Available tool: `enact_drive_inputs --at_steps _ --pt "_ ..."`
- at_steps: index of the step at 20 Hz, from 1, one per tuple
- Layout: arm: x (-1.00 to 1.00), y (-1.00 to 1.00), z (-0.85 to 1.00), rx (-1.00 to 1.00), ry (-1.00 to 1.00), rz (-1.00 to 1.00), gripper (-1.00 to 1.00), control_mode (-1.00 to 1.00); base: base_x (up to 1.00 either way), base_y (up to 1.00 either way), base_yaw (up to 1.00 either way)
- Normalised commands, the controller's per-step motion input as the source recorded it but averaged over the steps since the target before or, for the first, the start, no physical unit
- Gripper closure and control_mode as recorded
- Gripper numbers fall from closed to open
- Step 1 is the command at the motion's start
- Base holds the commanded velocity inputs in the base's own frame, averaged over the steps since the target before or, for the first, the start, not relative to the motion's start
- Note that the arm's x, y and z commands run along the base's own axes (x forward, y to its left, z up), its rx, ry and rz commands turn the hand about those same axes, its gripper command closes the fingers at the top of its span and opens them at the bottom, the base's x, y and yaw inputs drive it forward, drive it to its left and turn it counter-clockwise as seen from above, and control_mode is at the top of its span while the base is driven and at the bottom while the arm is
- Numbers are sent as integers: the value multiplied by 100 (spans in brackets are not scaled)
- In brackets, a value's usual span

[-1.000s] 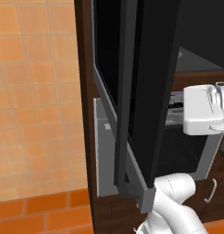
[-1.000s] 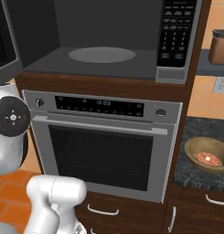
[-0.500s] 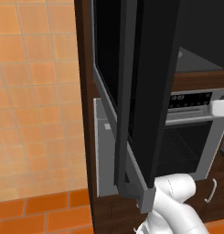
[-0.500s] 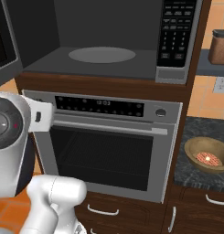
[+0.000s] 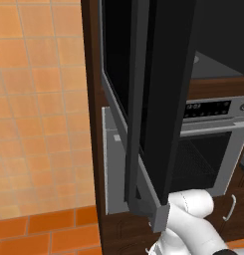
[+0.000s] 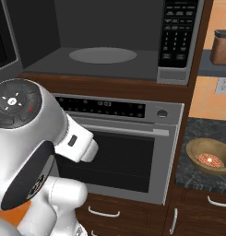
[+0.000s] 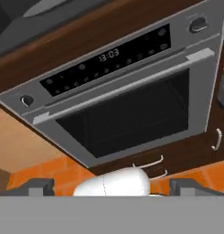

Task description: Open the microwave, place the bowl with waffle inside the microwave, then close the microwave door and turn it on.

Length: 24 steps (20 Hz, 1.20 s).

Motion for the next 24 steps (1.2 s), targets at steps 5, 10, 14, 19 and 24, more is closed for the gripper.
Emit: enact_drive_inputs --at_steps 5,10,14,19,24 --pt "-2 -100 -64 0 24 -40 -100 -100 0 0 0" --pt "18 -100 -60 6 19 -35 -100 -100 0 0 0" --pt "18 -100 -44 12 1 -28 -100 -100 0 0 0" --pt "27 -95 -34 19 0 -38 -100 -100 0 0 0" --pt "31 -92 -27 24 0 -32 -100 -100 0 0 0"
